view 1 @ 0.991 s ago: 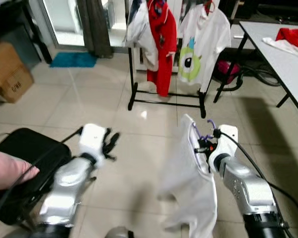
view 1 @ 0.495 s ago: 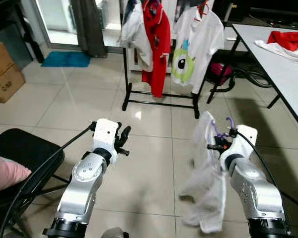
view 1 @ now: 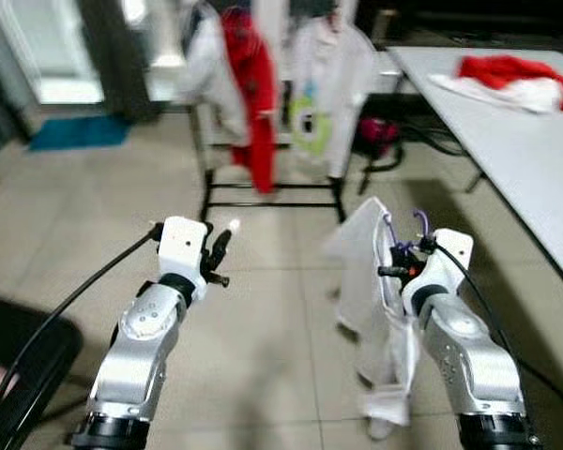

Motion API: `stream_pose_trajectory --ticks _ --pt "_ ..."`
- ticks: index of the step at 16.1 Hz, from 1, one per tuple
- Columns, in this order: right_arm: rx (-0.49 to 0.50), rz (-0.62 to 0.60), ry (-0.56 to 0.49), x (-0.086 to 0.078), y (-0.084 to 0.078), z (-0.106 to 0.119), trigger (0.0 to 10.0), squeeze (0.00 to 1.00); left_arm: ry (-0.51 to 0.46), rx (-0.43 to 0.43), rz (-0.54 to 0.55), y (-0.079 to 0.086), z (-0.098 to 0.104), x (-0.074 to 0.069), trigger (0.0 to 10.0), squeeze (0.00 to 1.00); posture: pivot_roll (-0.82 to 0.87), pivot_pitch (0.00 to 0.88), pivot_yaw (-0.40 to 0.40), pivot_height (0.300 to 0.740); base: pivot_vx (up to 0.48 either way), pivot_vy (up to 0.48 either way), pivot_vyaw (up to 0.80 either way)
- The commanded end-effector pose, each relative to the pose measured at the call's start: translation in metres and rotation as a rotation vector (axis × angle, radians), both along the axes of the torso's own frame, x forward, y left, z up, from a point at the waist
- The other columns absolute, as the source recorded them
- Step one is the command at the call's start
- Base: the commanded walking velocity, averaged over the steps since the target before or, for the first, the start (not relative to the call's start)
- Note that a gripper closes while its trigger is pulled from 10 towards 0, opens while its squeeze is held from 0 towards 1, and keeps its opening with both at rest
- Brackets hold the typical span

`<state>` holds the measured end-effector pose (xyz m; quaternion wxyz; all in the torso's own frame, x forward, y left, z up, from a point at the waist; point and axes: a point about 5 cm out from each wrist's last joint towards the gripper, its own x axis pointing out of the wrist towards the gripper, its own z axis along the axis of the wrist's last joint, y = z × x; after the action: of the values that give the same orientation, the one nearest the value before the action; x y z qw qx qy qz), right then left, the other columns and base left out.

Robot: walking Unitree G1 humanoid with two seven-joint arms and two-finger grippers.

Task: Hang hanger

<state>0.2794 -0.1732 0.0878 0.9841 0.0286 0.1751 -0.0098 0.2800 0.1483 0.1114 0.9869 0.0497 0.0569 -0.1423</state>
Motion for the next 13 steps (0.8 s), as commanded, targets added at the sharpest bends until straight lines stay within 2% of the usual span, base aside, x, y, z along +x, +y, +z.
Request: stream_pose_trajectory --ticks 1,4,9,13 --pt "-0.010 -0.019 -0.025 0.003 -0.002 0.005 10.0 0.00 -0.005 0.020 -0.008 -0.004 0.003 0.004 10.0 0.00 0.06 0.000 -0.017 0.740 0.337 0.000 0.00" --pt "0.021 -0.019 -0.013 0.003 0.001 0.004 10.0 0.00 -0.001 0.025 -0.008 -0.005 0.004 0.003 10.0 0.00 0.06 0.000 -0.014 0.740 0.337 0.000 0.00" --pt "-0.039 0.062 -0.037 0.006 0.009 0.006 10.0 0.00 0.004 0.011 0.040 0.004 0.003 0.002 10.0 0.00 0.07 0.023 -0.026 0.740 0.337 0.000 0.00" --pt "-0.033 0.022 -0.021 0.001 -0.003 0.006 10.0 0.00 0.011 -0.004 0.061 0.004 0.003 0.001 10.0 0.00 0.06 0.042 -0.052 0.740 0.337 0.000 0.00"
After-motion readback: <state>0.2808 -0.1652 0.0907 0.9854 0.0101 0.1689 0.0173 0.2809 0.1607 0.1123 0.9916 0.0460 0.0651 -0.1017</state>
